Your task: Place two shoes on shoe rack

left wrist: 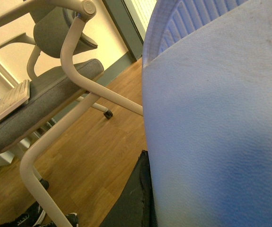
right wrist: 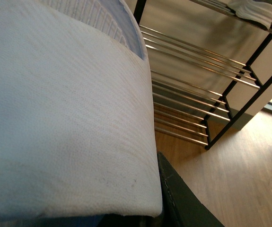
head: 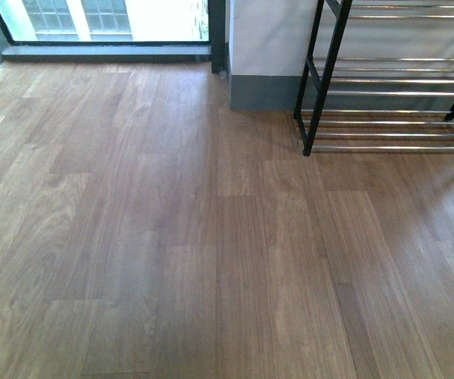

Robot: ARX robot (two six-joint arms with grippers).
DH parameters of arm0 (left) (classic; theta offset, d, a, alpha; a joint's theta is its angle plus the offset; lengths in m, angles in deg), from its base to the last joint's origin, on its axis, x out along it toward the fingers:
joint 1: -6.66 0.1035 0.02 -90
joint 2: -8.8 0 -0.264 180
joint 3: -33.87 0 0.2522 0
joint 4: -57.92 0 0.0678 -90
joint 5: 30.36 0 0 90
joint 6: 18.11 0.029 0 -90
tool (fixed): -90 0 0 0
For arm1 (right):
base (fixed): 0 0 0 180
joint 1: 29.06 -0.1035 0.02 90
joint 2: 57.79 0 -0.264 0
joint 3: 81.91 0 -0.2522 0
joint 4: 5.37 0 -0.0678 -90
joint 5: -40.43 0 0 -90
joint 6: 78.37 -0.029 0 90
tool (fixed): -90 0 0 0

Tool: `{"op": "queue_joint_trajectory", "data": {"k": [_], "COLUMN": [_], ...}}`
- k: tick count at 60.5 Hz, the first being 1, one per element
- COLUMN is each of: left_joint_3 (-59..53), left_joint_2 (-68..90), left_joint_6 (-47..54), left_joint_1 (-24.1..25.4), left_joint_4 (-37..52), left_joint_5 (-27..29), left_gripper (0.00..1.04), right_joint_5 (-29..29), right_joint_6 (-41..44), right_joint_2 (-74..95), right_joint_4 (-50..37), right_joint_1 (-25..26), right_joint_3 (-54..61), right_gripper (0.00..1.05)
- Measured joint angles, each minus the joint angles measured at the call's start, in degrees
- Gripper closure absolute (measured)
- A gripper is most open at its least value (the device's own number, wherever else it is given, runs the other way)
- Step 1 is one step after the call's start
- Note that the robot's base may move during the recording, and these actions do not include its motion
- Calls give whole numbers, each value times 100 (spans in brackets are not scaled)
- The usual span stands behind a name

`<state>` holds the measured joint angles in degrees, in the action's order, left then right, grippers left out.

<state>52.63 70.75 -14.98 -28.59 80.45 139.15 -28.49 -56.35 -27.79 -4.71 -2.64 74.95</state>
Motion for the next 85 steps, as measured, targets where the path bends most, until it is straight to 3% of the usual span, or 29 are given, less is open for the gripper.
{"op": "queue_joint_trajectory", "data": {"k": [85], "left_joint_3": [-7], "left_joint_2": [0], "left_joint_6": [-2], "left_joint_1": [-13], "left_joint_4": [0], "left_joint_5": [-17], "left_gripper": [103], "right_joint_5": [-22], "right_joint_6": [-2], "right_joint_2": [0], "right_joint_4": [4], "right_joint_1": [17], "right_joint_3": [33], "right_gripper": [103]}}
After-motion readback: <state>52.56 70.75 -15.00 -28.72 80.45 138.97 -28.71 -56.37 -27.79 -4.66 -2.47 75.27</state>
